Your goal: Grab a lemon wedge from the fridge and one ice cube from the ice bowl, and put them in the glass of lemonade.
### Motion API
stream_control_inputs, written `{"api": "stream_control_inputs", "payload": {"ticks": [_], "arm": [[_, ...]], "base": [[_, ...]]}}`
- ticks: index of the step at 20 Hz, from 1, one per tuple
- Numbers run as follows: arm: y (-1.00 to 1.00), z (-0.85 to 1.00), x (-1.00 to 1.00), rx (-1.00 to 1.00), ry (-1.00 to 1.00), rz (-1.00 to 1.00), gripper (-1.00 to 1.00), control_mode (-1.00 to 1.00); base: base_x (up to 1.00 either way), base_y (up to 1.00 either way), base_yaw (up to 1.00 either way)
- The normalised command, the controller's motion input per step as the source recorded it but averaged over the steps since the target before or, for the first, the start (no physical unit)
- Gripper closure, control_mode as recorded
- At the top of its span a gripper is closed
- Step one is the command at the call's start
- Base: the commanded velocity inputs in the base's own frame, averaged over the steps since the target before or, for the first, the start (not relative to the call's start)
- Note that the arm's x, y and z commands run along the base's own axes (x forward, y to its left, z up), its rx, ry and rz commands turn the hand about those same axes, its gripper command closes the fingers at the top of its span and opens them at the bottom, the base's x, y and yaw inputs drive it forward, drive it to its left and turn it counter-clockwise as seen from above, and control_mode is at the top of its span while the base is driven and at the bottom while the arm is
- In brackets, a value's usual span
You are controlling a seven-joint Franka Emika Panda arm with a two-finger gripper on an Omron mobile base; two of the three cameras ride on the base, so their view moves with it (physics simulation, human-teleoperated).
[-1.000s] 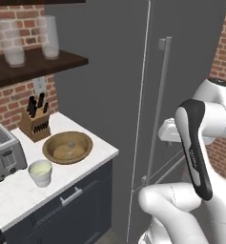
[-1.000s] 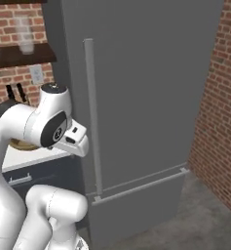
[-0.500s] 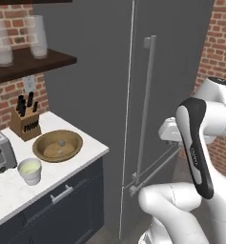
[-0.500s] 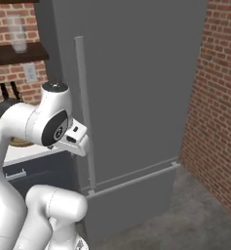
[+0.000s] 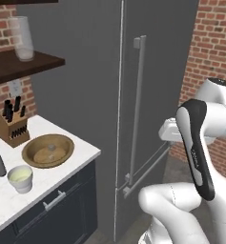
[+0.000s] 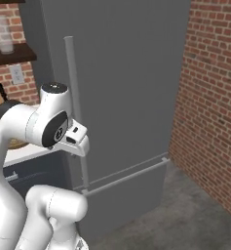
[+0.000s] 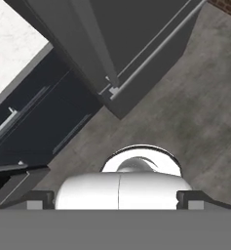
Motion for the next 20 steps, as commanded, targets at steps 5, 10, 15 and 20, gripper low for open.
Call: {"api": "stream_control_inputs", "payload": {"ticks": [5, 10, 15, 20], "arm": [[0.0, 0.0, 0.0, 0.0, 0.0, 0.0, -1.0, 1.0], [0.0, 0.0, -0.12, 0.0, -0.02, 0.0, -1.0, -1.0], [0.02, 0.18, -0.2, 0.0, -0.22, 0.05, -1.0, -1.0], [0.02, 0.43, -0.06, -0.05, -0.14, 0.1, -1.0, -1.0]], "base": [[0.0, 0.0, -0.08], [0.0, 0.0, 0.0], [0.0, 0.0, 0.0], [0.0, 0.0, 0.0]]}}
